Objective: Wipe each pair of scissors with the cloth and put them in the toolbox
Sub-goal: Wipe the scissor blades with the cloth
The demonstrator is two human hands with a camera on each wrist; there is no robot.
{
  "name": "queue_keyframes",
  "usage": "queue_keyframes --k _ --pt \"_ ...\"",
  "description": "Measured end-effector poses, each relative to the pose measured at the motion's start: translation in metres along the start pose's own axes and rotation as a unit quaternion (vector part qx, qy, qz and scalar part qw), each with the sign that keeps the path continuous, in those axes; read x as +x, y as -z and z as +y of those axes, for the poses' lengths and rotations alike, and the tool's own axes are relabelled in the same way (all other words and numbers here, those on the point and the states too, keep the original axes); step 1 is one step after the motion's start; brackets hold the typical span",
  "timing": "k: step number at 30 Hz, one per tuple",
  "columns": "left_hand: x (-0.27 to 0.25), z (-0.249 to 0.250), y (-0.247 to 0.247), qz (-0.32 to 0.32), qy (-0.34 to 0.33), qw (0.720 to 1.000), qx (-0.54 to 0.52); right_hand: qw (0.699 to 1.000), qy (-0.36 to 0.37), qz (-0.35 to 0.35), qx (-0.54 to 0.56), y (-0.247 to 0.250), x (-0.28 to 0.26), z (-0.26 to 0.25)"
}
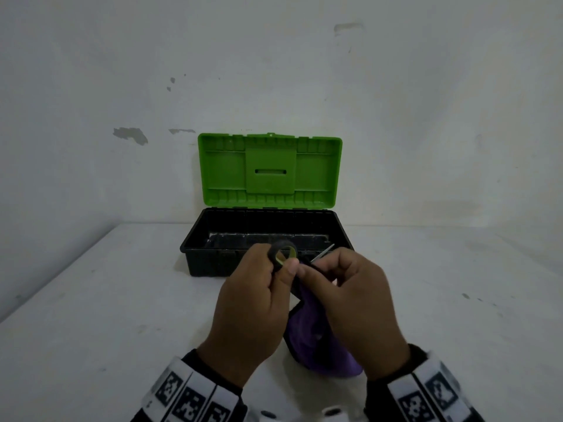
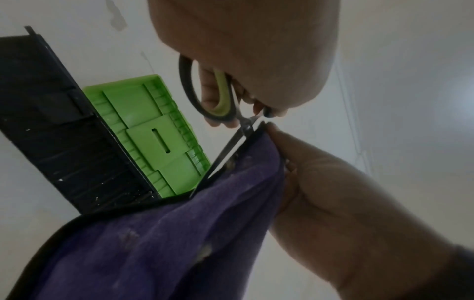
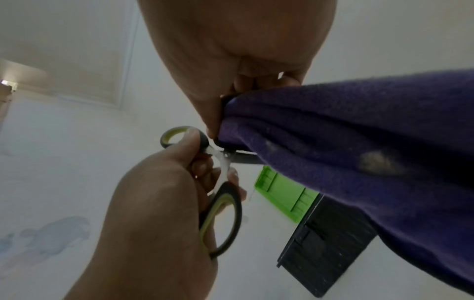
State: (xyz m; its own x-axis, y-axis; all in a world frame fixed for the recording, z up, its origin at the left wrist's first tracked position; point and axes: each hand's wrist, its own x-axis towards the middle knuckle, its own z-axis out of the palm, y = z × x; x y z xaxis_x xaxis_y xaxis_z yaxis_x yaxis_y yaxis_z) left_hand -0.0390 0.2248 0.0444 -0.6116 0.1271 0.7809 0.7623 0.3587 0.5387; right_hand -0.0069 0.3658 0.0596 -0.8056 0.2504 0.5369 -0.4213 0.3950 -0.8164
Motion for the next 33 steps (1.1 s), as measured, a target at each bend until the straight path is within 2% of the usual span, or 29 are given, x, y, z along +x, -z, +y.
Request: queue_keyframes --k 3,8,14,20,26,31,33 --pt "-0.001 0.000 0.001 0.004 -0.029 0.999 0.035 1.000 -0.007 -0.011 0.011 -0.007 -0.005 -0.006" --pt "-0.002 0.001 0.007 0.021 -0.076 0.996 0.035 0.998 -0.054 -0.010 0.037 -0.009 -0.002 -0.003" --pt "-0.004 -0.004 0.009 0.020 -0.094 0.994 0.047 0.994 -0.058 0.090 0.005 -0.006 0.013 0.004" --pt "-0.003 -0.006 0.010 0.026 -0.091 0.995 0.041 0.999 -0.042 0.010 0.013 -0.010 0.003 -0.007" --pt "-0.002 -0.007 0.009 0.021 -0.115 0.991 0.058 0.995 -0.048 0.082 0.007 -0.002 0.017 0.006" --pt "-0.003 -0.007 0.010 0.017 -0.119 0.991 0.053 0.998 -0.042 0.041 0.038 -0.007 0.003 0.002" --pt "-0.003 -0.006 0.011 0.011 -0.128 0.990 0.058 0.996 -0.050 0.056 0.043 -0.004 0.008 0.007"
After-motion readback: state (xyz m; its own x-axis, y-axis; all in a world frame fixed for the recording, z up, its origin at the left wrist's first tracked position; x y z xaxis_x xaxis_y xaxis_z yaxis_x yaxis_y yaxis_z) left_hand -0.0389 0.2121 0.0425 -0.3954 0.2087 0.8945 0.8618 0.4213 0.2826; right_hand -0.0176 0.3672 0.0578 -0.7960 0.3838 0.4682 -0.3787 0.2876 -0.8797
